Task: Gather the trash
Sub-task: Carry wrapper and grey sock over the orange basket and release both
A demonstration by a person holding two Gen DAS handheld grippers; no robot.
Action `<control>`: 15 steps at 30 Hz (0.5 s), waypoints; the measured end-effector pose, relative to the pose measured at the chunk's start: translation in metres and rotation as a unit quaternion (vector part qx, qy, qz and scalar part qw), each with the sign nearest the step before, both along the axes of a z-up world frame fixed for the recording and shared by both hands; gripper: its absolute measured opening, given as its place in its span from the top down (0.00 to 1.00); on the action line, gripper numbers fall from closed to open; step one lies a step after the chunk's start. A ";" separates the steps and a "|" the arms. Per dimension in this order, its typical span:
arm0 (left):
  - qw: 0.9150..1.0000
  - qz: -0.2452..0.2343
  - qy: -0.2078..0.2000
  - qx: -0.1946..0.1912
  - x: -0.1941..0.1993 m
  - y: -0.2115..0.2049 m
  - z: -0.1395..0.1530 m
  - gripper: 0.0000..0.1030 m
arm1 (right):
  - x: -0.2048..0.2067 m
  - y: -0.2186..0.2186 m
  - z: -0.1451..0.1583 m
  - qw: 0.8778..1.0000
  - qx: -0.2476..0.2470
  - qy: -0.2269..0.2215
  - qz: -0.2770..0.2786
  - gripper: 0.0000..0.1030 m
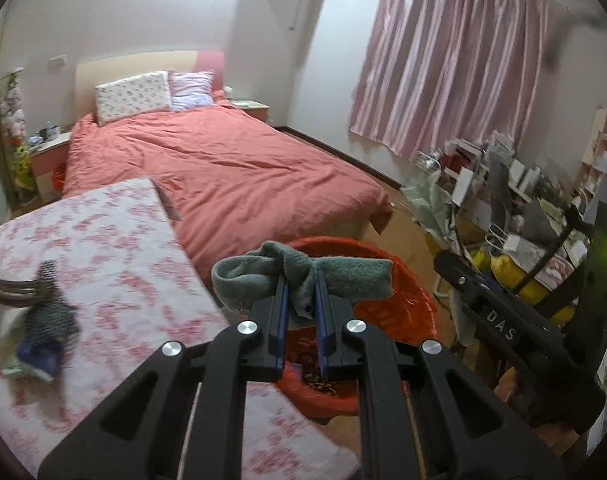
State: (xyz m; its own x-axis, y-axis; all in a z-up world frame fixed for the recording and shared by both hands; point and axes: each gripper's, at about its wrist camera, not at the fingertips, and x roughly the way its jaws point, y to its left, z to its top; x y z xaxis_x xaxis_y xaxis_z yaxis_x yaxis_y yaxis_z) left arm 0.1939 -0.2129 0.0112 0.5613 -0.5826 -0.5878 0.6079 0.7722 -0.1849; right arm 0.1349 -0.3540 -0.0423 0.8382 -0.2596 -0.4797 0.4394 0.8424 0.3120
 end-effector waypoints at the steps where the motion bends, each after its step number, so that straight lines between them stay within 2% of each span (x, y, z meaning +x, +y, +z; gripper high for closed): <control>1: 1.000 -0.005 0.004 0.003 0.002 -0.009 -0.005 0.88 | 0.001 -0.007 -0.004 1.000 0.007 0.004 -0.002 0.64; 3: 1.000 -0.013 0.013 0.010 0.008 -0.024 -0.015 0.87 | 0.004 -0.016 -0.010 1.000 0.016 0.010 -0.004 0.64; 6: 0.999 -0.016 0.032 0.023 0.019 -0.040 -0.035 0.82 | 0.010 -0.026 -0.017 0.999 0.032 0.017 0.001 0.59; 8: 0.999 -0.013 0.045 0.028 0.027 -0.044 -0.046 0.67 | 0.014 -0.031 -0.023 0.999 0.035 0.023 0.004 0.48; 10: 0.998 -0.003 0.054 0.035 0.034 -0.043 -0.056 0.61 | 0.016 -0.031 -0.026 0.999 0.035 0.028 0.004 0.40; 15: 0.997 0.022 0.062 0.044 0.045 -0.026 -0.064 0.50 | 0.014 -0.025 -0.030 0.999 0.035 0.041 0.005 0.31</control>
State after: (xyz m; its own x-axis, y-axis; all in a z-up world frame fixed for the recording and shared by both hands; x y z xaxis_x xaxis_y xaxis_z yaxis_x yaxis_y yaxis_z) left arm 0.2393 -0.2387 -0.0528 0.5054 -0.5021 -0.7017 0.5502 0.8140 -0.1862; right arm 0.1484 -0.3792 -0.0721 0.7977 -0.2139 -0.5638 0.4570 0.8245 0.3337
